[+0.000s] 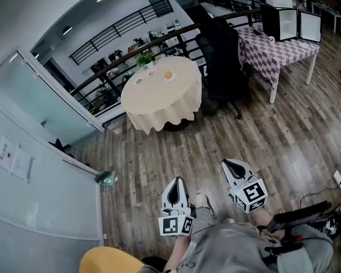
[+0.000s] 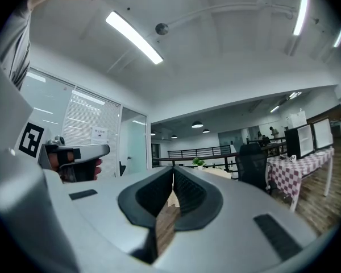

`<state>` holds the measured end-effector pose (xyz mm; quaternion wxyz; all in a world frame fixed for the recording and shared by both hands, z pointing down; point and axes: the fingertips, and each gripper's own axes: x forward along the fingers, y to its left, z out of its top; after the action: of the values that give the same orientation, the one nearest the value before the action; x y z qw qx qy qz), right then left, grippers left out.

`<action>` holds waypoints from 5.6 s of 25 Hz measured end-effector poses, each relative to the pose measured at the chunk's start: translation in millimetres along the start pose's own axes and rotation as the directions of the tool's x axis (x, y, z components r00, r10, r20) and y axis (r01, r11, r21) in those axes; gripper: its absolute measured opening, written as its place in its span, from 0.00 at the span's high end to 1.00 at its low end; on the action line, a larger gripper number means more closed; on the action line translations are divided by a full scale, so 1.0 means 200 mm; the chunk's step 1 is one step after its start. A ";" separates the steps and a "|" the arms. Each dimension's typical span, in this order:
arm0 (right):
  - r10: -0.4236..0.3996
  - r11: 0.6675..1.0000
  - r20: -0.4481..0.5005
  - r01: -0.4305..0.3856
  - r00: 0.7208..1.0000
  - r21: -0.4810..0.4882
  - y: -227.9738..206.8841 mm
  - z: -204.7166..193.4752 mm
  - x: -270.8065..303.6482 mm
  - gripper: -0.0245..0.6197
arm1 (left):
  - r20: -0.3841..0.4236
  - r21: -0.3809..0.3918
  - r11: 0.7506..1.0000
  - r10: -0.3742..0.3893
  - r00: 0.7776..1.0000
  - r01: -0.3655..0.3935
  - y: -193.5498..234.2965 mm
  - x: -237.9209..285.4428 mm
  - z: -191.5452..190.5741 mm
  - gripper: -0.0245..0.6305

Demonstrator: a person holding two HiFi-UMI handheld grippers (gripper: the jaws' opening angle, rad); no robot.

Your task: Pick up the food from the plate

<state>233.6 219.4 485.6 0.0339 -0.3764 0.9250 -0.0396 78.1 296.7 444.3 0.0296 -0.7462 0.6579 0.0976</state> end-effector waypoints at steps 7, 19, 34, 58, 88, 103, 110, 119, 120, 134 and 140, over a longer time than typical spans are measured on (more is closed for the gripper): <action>-0.009 1.000 -0.008 0.009 1.000 -0.005 -0.10 -0.06 0.21 0.94 | -0.002 -0.021 1.000 0.011 1.000 -0.011 0.14 0.17 -0.10 0.95; -0.001 1.000 0.000 0.001 1.000 -0.012 -0.12 -0.03 0.72 0.94 | -0.013 -0.048 0.999 0.007 1.000 -0.008 0.54 0.54 -0.19 0.95; -0.038 0.996 -0.008 0.037 0.999 -0.078 -0.08 0.03 1.52 0.94 | -0.052 -0.032 0.994 -0.103 0.993 0.102 1.15 1.01 -0.23 0.95; -0.119 0.991 -0.038 0.117 0.992 -0.059 -0.09 -0.10 1.92 0.94 | -0.068 -0.093 0.990 -0.117 0.991 0.110 1.57 1.25 -0.38 0.95; 0.028 1.000 -0.063 -0.028 0.998 0.000 -0.79 -0.22 3.33 0.94 | -0.081 -0.060 0.998 -0.034 0.996 0.029 2.13 2.44 -0.58 0.95; 0.084 0.995 -0.071 -0.080 0.994 0.052 -1.25 -0.16 3.99 0.94 | -0.088 -0.072 0.995 0.057 0.994 -0.064 2.39 3.16 -0.59 0.95; 0.088 0.995 -0.050 -0.085 0.995 0.046 -1.28 -0.10 4.15 0.94 | -0.053 -0.072 0.993 0.089 0.995 -0.093 2.47 3.30 -0.51 0.95; 0.055 0.998 0.011 -0.055 0.998 0.011 -1.26 0.02 4.22 0.94 | 0.015 -0.051 0.999 0.012 1.000 -0.011 2.54 3.44 -0.41 0.95; 0.047 0.999 0.011 -0.047 0.999 0.006 -1.26 0.02 4.23 0.94 | 0.013 -0.056 0.998 0.013 1.000 -0.012 2.55 3.44 -0.42 0.95; -0.011 0.995 0.024 0.013 1.000 -0.095 -1.30 0.10 4.35 0.50 | -0.002 -0.094 0.996 0.008 1.000 -0.008 2.66 3.42 -0.47 0.95; 0.000 0.993 -0.038 -0.004 0.999 -0.118 -1.32 0.03 4.43 0.50 | -0.019 -0.100 0.995 0.028 0.999 -0.030 2.70 3.39 -0.51 0.95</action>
<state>-216.0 -587.9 476.9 -0.0058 -0.3759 0.9266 0.0082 -366.3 -455.1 463.8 -0.0150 -0.7378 0.6633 0.1245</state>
